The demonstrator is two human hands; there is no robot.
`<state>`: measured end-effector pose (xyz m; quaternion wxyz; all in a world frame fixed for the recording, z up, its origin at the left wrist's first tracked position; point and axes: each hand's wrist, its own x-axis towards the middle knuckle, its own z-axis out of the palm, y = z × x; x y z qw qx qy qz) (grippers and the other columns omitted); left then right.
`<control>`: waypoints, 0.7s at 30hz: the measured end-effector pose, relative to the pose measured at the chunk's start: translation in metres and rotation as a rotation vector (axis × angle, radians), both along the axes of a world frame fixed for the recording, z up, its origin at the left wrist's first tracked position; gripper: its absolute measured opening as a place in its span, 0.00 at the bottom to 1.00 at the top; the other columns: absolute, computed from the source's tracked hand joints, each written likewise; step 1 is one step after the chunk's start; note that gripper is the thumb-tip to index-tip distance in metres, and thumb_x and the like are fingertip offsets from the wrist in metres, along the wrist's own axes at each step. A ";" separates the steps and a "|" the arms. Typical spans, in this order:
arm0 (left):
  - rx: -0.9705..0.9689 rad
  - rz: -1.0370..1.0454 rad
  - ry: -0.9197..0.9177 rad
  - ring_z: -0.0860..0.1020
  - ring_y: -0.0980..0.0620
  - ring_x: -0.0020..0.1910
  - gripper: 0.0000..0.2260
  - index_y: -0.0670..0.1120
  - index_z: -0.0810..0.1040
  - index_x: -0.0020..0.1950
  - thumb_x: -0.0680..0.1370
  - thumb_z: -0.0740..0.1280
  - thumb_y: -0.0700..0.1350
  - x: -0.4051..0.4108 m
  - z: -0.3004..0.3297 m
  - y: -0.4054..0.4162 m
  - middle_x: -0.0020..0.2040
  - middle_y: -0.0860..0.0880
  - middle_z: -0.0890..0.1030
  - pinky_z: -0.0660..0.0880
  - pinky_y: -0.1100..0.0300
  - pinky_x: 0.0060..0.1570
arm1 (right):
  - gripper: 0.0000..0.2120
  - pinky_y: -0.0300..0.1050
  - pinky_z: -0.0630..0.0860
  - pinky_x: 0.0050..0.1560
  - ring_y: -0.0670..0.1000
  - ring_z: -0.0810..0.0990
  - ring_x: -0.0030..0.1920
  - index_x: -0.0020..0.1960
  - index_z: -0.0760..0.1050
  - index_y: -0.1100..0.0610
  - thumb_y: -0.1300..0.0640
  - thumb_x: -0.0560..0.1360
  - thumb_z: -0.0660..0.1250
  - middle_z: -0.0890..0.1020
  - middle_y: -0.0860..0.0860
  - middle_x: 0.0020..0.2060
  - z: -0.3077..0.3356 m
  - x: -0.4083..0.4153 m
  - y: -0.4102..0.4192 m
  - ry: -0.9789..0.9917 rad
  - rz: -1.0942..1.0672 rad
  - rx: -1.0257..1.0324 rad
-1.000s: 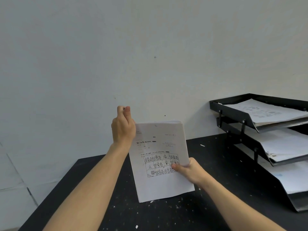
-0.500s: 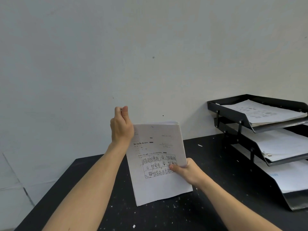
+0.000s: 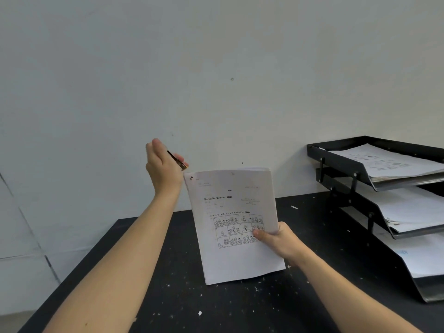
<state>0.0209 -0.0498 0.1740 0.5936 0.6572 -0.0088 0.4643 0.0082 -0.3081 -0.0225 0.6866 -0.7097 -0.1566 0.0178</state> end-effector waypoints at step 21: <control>0.228 -0.322 0.452 0.71 0.52 0.22 0.17 0.49 0.80 0.49 0.79 0.65 0.63 -0.018 -0.067 0.056 0.45 0.46 0.77 0.72 0.55 0.32 | 0.11 0.52 0.84 0.57 0.54 0.87 0.56 0.62 0.82 0.58 0.60 0.80 0.70 0.88 0.52 0.56 0.003 -0.007 0.019 0.074 0.020 -0.011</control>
